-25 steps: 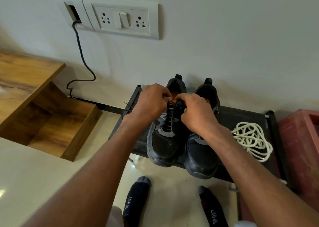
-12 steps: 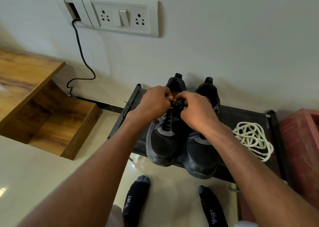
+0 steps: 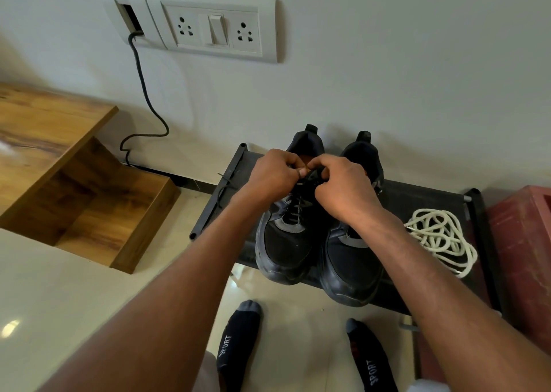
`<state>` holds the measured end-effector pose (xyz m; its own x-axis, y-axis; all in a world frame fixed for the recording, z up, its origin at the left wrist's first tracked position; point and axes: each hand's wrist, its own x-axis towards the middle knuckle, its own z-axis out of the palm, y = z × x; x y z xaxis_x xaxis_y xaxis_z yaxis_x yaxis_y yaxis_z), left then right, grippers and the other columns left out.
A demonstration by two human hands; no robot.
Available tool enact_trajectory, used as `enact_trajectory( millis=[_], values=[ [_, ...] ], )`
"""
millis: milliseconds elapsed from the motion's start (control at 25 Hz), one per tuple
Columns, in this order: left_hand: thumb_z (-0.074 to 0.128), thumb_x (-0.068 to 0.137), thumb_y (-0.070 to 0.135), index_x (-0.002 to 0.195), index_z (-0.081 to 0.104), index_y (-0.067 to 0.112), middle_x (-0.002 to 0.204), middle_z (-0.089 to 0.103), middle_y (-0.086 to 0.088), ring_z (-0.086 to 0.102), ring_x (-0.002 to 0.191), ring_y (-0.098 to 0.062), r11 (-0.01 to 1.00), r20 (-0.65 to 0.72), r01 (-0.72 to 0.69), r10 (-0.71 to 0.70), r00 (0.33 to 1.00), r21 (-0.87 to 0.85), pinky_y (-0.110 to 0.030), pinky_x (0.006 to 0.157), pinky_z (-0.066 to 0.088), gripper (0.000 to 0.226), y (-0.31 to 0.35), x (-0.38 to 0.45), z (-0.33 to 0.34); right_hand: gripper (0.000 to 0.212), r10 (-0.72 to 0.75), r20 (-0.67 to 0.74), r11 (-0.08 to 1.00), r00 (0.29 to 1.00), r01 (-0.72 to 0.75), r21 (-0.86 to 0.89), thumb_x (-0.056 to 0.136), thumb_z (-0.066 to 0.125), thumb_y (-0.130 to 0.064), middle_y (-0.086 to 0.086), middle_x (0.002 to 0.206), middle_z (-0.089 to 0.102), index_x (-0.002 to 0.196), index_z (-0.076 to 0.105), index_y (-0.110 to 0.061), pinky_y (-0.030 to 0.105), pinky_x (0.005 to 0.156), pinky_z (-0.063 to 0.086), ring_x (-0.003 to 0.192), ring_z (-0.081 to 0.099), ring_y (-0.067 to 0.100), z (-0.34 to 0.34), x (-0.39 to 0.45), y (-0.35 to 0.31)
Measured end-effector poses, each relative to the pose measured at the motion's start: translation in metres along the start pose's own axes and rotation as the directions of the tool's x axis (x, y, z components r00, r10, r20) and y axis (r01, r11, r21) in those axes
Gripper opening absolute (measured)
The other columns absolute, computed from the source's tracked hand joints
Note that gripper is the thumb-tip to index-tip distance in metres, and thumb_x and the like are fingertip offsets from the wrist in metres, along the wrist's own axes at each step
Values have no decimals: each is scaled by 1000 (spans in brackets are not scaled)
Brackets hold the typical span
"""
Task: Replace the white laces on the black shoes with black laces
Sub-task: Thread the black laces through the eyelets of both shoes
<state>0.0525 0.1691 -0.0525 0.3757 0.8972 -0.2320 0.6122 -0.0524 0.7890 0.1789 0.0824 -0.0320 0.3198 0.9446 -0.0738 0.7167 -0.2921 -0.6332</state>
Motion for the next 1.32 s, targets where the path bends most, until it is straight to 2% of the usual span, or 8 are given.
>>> enact_trajectory(
  millis=[520,720,840,920,1000,1120,1200,1320],
  values=[
    [75,95,31,88,75,8,75,67,2,60,75,-13,984,54,13,-3,999,-178,-32,73,51,24,-4,-3,4,7,56,-189,997,980,-45,60,94,77,-18,1,82,72,88,75,-17,39,76,64,77,72,18,6,-1,5],
    [62,102,44,93,76,18,77,67,-3,63,73,-21,996,8,-36,37,999,-76,-37,74,52,32,0,0,-3,12,88,-133,996,987,-90,-10,96,71,-12,1,76,70,84,72,-14,41,77,63,73,71,20,8,0,-2],
    [54,99,53,88,69,34,78,61,2,63,78,-26,986,-123,-83,101,987,146,-44,77,54,27,-6,6,-8,18,224,-205,963,953,-185,194,100,59,-8,3,85,71,86,69,-11,42,79,63,78,73,20,6,4,-5],
    [51,105,47,92,68,36,74,60,7,60,73,-19,979,-65,-71,85,994,190,-40,75,51,25,-9,4,-14,21,307,-257,832,916,-128,539,106,49,-12,5,95,76,94,67,-11,33,77,61,82,73,13,-3,8,-11],
    [48,108,44,105,71,36,74,61,8,57,70,-13,978,-17,-61,66,998,201,-34,68,45,24,-10,0,-20,20,260,-216,442,941,83,893,111,41,-15,6,103,79,100,59,-17,29,75,53,95,76,15,-28,8,-24],
    [48,109,44,113,73,32,71,58,8,52,65,-11,977,9,-75,75,997,201,-30,63,38,28,-7,-5,-24,13,138,-310,-44,941,318,947,108,40,-13,5,79,70,101,51,-16,36,76,48,78,70,25,-73,9,-33],
    [46,110,44,114,74,27,69,55,6,50,65,-11,984,24,-75,72,997,164,-31,62,37,33,-5,-6,-26,8,113,-437,180,892,414,892,106,46,-11,1,70,54,104,53,-13,31,61,43,57,50,16,-80,8,-34],
    [45,110,43,117,74,25,88,71,-5,65,86,-20,982,44,-94,88,995,162,-35,77,48,35,-6,-7,-27,16,-107,-333,916,937,223,333,105,58,-21,-3,80,64,120,59,-14,25,56,49,59,56,6,-44,-2,-21]
  ],
)
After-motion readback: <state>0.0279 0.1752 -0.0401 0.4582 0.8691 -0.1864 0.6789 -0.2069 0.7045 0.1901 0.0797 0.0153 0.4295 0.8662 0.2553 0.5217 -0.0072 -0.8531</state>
